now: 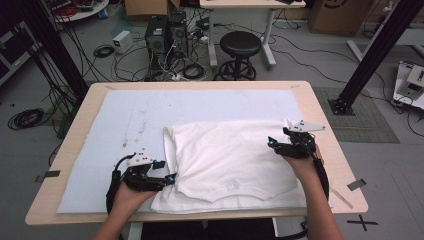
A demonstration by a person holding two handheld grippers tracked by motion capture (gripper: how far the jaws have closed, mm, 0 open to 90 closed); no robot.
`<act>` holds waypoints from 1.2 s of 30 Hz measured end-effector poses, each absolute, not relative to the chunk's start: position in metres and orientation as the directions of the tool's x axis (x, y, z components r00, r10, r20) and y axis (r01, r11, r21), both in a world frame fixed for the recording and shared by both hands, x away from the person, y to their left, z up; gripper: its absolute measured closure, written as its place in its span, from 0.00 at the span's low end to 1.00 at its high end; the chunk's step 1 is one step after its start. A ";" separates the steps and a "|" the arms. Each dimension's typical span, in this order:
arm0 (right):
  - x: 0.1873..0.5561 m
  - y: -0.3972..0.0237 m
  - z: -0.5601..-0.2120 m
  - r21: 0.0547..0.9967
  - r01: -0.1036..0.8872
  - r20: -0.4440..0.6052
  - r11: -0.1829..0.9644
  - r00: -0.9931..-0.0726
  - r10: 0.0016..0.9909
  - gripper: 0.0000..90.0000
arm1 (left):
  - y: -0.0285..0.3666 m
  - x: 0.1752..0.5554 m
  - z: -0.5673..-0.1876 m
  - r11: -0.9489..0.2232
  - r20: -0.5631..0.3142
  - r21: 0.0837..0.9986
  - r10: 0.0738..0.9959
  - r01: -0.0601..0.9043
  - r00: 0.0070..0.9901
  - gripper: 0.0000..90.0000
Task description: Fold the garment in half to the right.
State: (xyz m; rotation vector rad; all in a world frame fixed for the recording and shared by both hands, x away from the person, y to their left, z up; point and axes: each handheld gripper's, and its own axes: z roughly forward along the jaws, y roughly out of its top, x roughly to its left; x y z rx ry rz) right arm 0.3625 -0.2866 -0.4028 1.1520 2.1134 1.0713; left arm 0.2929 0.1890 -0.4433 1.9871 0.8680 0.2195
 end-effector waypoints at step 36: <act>0.400 -0.204 -0.360 0.799 0.374 -0.095 0.472 -0.696 0.712 0.33 | 0.166 0.287 -0.450 -0.468 -0.094 0.790 0.546 0.396 0.832 0.91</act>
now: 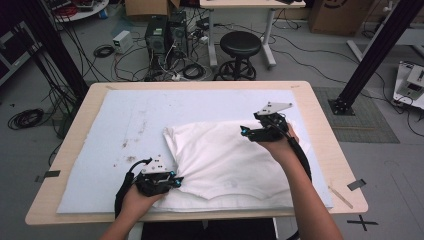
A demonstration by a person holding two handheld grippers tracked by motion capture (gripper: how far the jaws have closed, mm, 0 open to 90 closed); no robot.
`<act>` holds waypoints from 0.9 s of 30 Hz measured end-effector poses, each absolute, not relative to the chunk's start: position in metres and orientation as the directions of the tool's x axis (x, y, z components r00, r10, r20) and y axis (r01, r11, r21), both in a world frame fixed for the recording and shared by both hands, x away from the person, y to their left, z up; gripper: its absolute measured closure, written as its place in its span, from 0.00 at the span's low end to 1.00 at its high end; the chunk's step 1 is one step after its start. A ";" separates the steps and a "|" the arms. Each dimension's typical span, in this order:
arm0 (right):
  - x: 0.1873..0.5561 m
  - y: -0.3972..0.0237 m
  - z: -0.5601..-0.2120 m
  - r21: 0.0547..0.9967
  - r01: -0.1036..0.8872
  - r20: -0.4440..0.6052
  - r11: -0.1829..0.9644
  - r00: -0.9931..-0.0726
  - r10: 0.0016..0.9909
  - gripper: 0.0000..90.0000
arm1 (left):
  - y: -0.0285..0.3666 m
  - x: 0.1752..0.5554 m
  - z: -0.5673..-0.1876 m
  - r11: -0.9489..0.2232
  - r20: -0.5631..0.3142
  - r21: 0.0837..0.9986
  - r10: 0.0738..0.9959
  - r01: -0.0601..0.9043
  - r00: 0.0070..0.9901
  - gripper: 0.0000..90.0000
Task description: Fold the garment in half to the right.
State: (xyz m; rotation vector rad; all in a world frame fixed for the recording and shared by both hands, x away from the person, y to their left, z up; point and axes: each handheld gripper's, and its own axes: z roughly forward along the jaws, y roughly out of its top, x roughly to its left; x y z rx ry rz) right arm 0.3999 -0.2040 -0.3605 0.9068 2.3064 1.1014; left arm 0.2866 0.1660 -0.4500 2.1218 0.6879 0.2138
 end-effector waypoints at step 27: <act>0.441 -0.090 -0.362 0.737 0.339 -0.075 0.585 -0.819 0.569 0.30 | 0.166 0.288 -0.452 -0.443 -0.138 0.792 0.542 0.421 0.829 0.90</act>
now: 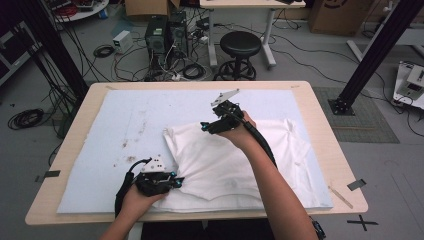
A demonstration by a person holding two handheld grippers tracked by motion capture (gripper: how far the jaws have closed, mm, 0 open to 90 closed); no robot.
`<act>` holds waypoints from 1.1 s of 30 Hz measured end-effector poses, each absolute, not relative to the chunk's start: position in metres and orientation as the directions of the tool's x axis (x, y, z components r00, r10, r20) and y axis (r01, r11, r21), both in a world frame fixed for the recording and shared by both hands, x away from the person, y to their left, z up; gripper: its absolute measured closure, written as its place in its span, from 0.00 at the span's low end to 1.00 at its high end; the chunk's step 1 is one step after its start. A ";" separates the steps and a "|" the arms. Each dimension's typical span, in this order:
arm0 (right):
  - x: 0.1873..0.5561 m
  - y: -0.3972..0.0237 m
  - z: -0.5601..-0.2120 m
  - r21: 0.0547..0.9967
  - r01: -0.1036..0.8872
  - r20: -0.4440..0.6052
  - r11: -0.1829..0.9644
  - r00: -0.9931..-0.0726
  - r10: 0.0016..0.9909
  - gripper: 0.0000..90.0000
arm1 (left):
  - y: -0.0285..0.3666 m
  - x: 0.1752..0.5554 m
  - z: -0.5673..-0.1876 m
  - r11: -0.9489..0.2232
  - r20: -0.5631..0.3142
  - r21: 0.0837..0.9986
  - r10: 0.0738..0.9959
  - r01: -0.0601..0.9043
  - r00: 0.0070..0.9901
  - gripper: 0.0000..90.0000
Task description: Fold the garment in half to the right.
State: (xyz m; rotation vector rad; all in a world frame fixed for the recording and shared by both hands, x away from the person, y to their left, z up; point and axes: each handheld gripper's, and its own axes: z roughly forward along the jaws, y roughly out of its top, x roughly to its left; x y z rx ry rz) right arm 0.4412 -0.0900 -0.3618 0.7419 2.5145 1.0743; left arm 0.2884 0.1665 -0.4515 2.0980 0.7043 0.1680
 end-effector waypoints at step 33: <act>0.480 0.028 -0.434 0.603 0.378 0.009 0.703 -0.884 0.468 0.39 | 0.165 0.287 -0.452 -0.449 -0.126 0.792 0.544 0.414 0.830 0.90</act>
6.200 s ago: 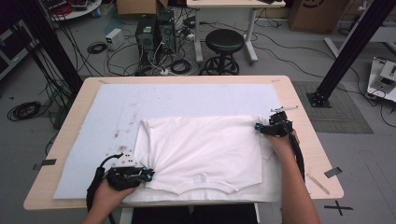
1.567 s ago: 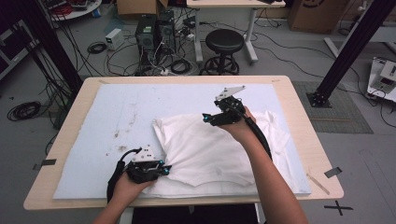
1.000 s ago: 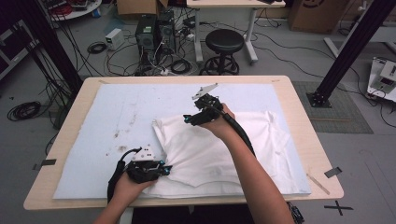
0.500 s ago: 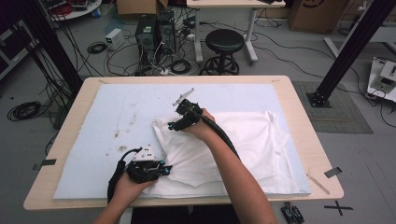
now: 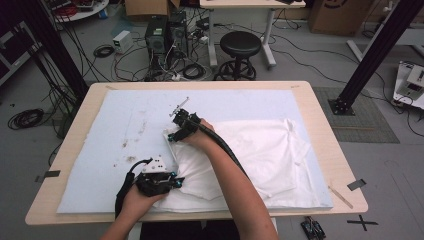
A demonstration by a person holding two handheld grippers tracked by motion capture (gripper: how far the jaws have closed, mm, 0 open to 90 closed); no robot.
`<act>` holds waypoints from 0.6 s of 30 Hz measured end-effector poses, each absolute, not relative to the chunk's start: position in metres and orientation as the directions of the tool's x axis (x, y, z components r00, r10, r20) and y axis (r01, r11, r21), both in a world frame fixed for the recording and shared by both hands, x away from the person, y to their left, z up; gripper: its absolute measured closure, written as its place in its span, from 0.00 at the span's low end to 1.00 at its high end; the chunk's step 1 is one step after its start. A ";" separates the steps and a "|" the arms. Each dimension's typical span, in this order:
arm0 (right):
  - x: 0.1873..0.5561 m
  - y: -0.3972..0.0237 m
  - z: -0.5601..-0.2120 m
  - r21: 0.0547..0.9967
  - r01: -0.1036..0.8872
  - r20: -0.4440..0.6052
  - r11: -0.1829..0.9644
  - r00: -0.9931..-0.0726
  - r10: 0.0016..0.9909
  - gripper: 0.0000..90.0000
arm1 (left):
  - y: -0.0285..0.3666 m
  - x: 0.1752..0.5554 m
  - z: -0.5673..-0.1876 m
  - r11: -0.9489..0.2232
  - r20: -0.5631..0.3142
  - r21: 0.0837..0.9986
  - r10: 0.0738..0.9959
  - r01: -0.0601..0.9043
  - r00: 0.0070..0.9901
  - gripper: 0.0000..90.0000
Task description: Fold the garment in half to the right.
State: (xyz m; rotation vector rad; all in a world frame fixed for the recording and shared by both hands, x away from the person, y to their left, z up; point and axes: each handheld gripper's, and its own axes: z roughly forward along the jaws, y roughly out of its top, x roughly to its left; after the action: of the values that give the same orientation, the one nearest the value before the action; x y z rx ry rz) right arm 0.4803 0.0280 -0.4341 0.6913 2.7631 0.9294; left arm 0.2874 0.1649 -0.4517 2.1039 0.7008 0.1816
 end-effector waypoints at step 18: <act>0.471 0.039 -0.426 0.598 0.344 -0.077 0.724 -0.874 0.479 0.97 | 0.167 0.286 -0.451 -0.428 -0.149 0.790 0.560 0.439 0.815 0.91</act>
State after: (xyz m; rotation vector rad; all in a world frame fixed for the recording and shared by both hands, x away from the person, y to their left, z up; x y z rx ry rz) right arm 0.4707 0.0388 -0.4265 0.6553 2.7018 0.8711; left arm 0.2860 0.1671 -0.4509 2.0875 0.7355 0.1687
